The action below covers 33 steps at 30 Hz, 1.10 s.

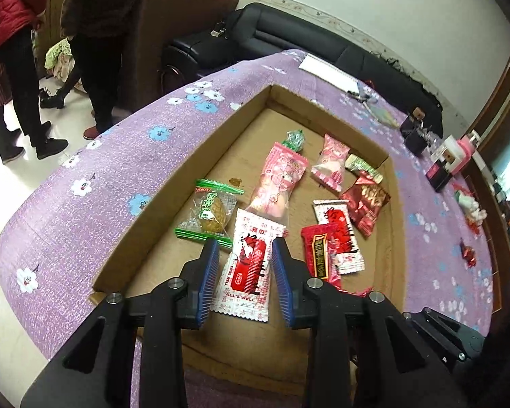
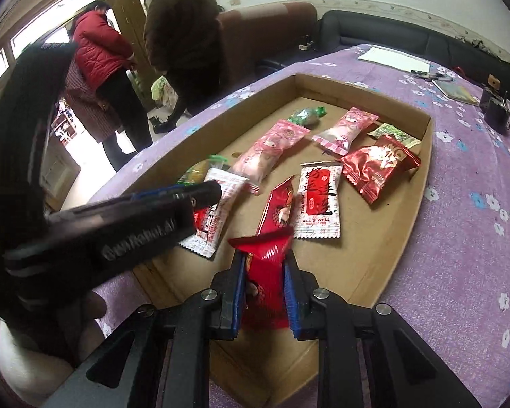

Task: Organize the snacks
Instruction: 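Open both tools to drop the snacks into the box, then move both open tools back toward the last red foil candies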

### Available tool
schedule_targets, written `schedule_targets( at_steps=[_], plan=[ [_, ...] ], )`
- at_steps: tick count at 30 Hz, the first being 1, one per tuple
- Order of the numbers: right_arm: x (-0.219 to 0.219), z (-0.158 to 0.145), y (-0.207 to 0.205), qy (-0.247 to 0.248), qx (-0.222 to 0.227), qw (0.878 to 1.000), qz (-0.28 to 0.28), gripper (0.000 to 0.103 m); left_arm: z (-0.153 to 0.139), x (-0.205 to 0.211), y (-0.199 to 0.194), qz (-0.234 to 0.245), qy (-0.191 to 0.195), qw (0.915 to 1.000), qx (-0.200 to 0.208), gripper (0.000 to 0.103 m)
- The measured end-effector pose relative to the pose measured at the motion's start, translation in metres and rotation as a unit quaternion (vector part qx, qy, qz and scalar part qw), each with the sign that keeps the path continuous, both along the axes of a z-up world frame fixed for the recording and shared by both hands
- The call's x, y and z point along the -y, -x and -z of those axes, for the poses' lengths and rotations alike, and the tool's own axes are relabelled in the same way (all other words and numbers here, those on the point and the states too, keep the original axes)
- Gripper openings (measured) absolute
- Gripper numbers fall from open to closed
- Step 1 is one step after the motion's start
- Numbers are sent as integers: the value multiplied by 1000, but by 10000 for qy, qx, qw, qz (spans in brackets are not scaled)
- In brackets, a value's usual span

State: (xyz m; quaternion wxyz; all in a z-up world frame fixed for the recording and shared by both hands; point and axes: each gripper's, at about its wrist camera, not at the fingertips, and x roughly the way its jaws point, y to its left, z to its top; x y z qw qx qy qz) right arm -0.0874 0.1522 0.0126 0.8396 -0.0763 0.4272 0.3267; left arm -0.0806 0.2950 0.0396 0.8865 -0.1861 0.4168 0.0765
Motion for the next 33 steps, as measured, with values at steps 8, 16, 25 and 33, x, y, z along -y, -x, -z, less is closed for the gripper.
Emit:
schedule_targets(
  at_steps=[8,16,25,33],
  plan=[
    [71,-45,2,-879,402,9936,584,60,-36,29,14,500,422,9975,269,53],
    [233,-51,-22,-1282,387,9508,2792,61,-65,110,9,2076,825,9736,458,60],
    [252,-62,-18,-1112,668,9571,2589,70,-42,88,-8,1233,1163,9854,-131,73],
    [252,-40,-19,-1188,323,9621,2432,70,-43,127,3,1688,1219,9781,46,73]
  ],
)
